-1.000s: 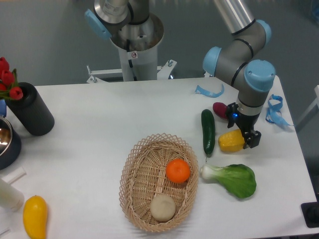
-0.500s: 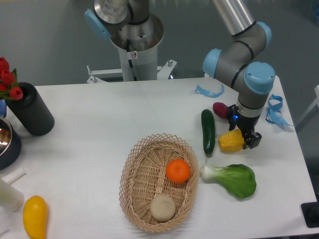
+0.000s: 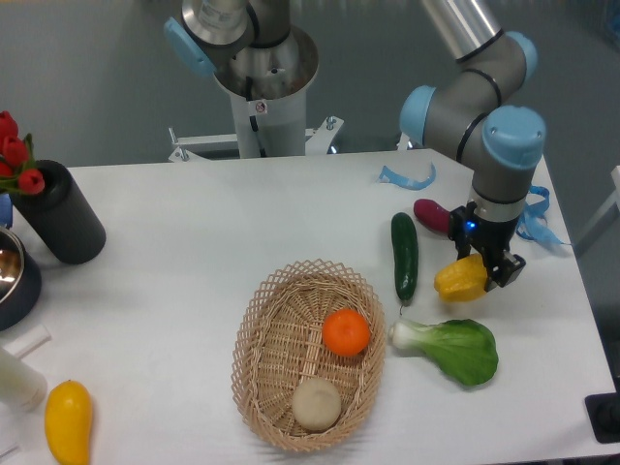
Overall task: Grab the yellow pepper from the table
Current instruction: 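Lift the gripped yellow pepper up off the table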
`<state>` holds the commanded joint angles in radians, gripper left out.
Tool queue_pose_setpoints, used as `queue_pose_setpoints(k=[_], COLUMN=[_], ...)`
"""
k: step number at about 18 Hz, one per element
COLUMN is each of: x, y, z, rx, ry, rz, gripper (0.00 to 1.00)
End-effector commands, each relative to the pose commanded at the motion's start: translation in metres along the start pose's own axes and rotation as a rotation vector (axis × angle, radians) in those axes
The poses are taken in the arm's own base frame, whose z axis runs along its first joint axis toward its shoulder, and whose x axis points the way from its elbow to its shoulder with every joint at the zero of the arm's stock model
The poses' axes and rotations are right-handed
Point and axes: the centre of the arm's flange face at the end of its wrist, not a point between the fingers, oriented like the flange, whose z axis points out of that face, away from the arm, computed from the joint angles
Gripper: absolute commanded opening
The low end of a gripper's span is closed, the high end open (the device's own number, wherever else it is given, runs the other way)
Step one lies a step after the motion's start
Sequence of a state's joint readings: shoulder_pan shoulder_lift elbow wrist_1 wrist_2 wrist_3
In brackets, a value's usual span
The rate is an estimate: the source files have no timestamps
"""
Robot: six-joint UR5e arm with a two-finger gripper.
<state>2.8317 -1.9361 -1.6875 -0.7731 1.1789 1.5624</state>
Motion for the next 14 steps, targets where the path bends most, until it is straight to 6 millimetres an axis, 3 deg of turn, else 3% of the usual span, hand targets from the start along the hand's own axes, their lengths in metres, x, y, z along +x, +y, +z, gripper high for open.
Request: queue_pose_setpoints(k=[2, 4, 6, 7, 8, 14], x=[-0.012, -0.017, -0.006, 0.003, 0.008, 0.003], y=[-0.027, -0.044, -0.083, -0.112, -0.122, -0.136], z=[-0.036, -0.056, -0.062, -0.082, -0.086, -0.097], rx=[0.119, 0.159, 0.189, 0.212, 0.221, 0.236], ry=[-0.055, -0.079, -0.069, -0.077, -0.074, -0.087], rz=[-0.110, -0.185, -0.212, -0.278, -0.311, -0.343], gripper=[0.22, 0.22, 0.22, 0.22, 0.22, 0.22])
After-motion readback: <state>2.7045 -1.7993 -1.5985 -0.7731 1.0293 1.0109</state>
